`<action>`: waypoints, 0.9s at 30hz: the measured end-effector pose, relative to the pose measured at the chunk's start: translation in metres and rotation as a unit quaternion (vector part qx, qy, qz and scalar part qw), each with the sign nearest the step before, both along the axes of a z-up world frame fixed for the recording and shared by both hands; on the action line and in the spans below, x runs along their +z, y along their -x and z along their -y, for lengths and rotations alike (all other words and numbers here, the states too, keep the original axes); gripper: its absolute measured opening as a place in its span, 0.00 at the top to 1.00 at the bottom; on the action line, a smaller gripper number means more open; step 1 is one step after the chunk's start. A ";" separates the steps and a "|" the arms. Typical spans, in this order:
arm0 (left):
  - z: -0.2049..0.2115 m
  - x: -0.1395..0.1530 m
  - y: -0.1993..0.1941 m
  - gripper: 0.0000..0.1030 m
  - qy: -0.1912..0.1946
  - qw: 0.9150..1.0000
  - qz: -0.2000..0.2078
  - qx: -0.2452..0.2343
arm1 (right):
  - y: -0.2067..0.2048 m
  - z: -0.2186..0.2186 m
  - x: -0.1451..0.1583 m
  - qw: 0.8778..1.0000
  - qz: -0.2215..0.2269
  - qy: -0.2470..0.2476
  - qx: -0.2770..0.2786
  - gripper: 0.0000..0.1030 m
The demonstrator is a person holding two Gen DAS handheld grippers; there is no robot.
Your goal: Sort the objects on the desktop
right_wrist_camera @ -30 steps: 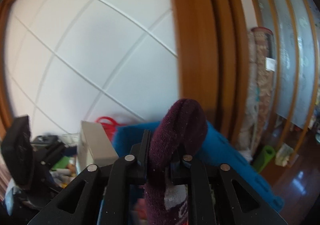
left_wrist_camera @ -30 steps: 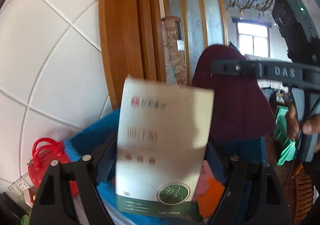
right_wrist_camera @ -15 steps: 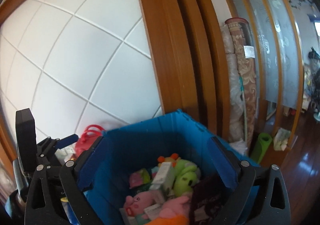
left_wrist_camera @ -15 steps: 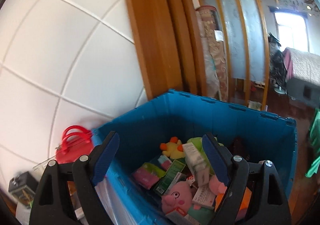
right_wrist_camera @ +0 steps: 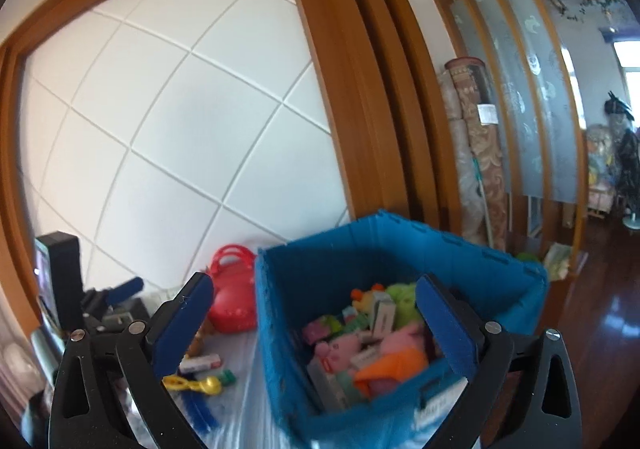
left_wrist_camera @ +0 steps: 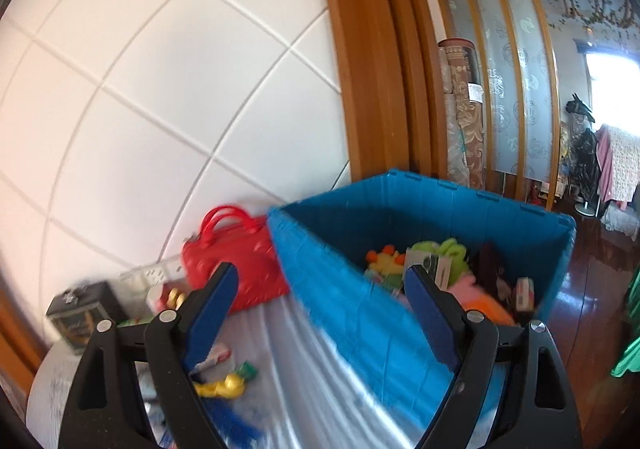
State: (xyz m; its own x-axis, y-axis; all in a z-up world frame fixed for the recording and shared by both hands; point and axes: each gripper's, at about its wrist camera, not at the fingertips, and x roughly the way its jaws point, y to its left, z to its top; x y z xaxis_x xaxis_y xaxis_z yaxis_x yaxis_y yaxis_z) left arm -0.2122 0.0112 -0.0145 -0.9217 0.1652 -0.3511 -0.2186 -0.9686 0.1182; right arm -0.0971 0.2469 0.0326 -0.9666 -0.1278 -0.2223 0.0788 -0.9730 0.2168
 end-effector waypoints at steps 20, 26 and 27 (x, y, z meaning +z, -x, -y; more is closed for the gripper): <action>-0.015 0.002 -0.126 0.16 -0.020 1.000 -0.002 0.001 | -0.124 0.025 -0.037 0.998 0.043 -0.045 -0.020 0.00; -0.032 -0.008 -0.134 0.16 -0.014 1.000 0.010 0.011 | -0.121 0.013 -0.047 0.995 0.068 -0.064 -0.032 0.00; -0.034 -0.010 -0.135 0.16 -0.016 1.000 0.015 0.007 | -0.121 0.011 -0.048 0.995 0.068 -0.067 -0.035 0.00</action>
